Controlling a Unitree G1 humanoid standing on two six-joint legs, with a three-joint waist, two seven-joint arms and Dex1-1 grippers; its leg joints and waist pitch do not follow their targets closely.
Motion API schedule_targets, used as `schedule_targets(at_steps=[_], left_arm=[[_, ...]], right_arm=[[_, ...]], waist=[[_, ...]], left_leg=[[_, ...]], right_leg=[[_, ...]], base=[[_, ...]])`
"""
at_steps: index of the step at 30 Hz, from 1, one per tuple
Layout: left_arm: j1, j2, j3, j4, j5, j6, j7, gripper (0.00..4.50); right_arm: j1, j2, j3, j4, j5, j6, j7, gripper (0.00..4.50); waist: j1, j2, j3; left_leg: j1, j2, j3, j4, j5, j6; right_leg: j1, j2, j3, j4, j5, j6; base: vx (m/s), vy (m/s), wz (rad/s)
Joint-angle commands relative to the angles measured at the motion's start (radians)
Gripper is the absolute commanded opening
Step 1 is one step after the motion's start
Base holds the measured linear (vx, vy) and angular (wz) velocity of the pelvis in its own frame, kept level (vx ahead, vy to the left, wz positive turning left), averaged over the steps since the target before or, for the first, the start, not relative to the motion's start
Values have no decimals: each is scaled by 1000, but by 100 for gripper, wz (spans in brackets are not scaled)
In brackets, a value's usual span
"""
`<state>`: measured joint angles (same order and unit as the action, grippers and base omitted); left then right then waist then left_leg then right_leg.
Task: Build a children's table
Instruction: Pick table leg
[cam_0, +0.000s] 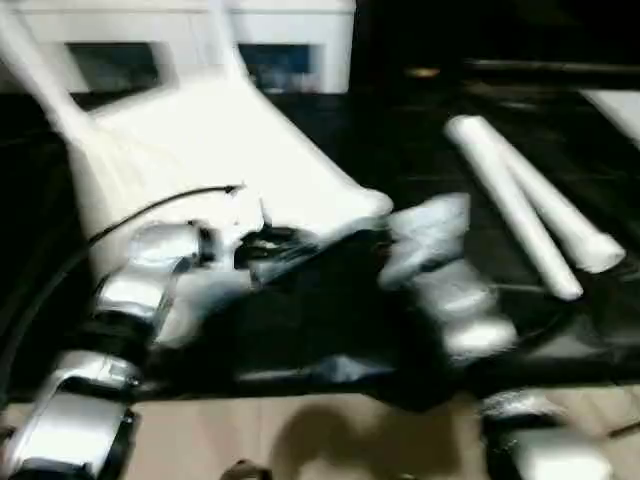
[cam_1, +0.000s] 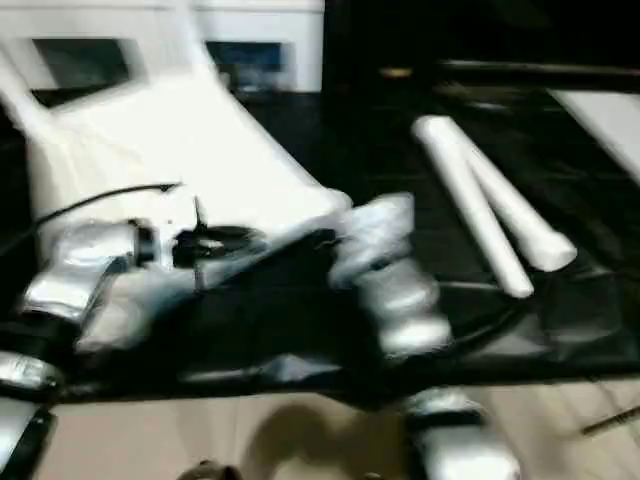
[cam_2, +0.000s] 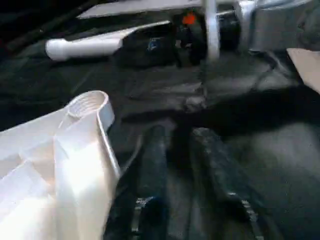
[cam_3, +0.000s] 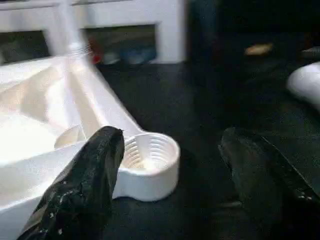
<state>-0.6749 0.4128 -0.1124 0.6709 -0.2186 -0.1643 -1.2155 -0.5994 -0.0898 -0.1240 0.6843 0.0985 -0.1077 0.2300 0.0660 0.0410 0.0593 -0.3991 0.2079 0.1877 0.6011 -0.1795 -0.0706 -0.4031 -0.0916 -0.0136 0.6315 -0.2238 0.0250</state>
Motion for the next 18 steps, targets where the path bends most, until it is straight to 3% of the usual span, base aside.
schedule_targets(at_steps=[1, 2, 4, 11, 12, 14, 15, 16, 18], left_arm=[[-11, -1, 38, -24, -36, 33, 22, 137], [-1, -10, 56, -60, -63, 72, 45, 143], [27, -17, 64, -120, -92, 113, 53, 153], [105, 15, 50, -237, -89, 190, 53, 212], [105, 15, 42, -219, -34, 195, 119, 223], [113, -11, 35, -224, -18, 229, 173, 237], [119, -27, 32, -237, -30, 249, 181, 246], [124, -38, 21, -245, -30, 271, 187, 256], [126, -39, -31, -230, 33, 256, 196, 271]], right_arm=[[17, 0, 7, -35, -37, 66, -39, 336], [26, -12, -1, -70, -39, 111, -59, 336], [31, -23, -14, -114, -28, 180, -82, 336], [4, -51, 1, -162, -3, 309, -53, 336], [8, -56, 12, -180, -11, 327, -40, 336], [18, -59, 17, -201, -26, 358, -47, 336], [21, -60, 18, -208, -29, 372, -52, 336], [23, -61, 20, -210, -32, 379, -55, 336], [22, -65, 26, -210, -36, 390, -56, 336]], waist=[[1, 7, -83], [-5, 0, -79], [-2, -4, -81], [-7, 3, -83], [-11, -7, -83], [-9, -12, -83], [-11, -28, -82], [-3, -15, -82], [-1, -29, -83]], left_leg=[[29, -3, 4, -60, -79, 8], [27, -1, 3, -65, -106, 2], [27, 1, 2, -64, -93, 14], [27, 0, 1, -60, -42, 31], [27, 1, 2, -60, -44, 35], [27, 2, 1, -60, -35, 42], [27, 2, 4, -61, -32, 44], [30, 3, 3, -61, -36, 41], [29, 3, 4, -60, -21, 44]], right_leg=[[61, -18, 8, -43, 250, -271], [64, -20, 11, -50, 189, -269], [62, -22, 14, -50, 165, -274], [58, -13, 11, -46, 205, -258], [58, -11, 12, -48, 206, -255], [59, -14, 13, -47, 200, -245], [60, -12, 14, -48, 195, -244], [53, -17, 15, -49, 162, -249], [55, -15, 16, -45, 173, -248]], base=[[0, 0, 0], [0, 0, 0], [0, 0, 0], [0, 0, 0], [0, 0, 0], [0, 0, 0], [0, 0, 0], [0, 0, 0], [0, 0, 0]])
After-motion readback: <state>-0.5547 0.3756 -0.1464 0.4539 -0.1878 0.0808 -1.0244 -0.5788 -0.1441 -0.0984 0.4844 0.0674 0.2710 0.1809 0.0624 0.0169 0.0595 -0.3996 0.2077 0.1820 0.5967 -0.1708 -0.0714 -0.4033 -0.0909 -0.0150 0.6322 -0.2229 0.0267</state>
